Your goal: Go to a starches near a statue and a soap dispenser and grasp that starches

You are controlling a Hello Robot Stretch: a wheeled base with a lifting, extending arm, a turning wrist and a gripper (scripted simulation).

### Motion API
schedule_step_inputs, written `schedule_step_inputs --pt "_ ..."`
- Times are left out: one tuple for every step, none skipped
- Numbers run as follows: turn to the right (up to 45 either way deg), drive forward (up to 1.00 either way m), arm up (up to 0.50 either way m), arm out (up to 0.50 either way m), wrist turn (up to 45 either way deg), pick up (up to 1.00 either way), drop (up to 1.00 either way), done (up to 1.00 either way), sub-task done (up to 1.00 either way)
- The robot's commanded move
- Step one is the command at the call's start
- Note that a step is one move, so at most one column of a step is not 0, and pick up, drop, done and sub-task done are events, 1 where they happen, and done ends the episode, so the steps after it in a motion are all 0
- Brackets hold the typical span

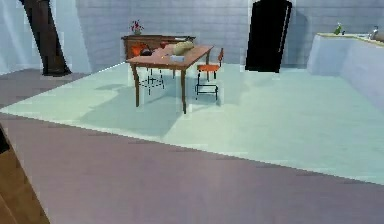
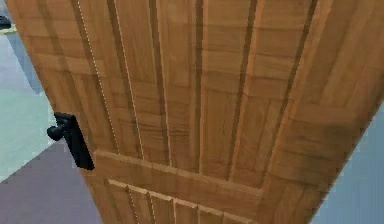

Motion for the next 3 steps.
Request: schedule_step_inputs --pt "0.0 0.3 0.0 0.0 0.0 0.0 0.0 0.0 0.0" --pt "33.0 0.0 0.0 0.0 0.0 0.0 0.0 0.0 0.0" --pt "0.0 0.85 0.0 0.0 0.0 0.0 0.0 0.0 0.0"
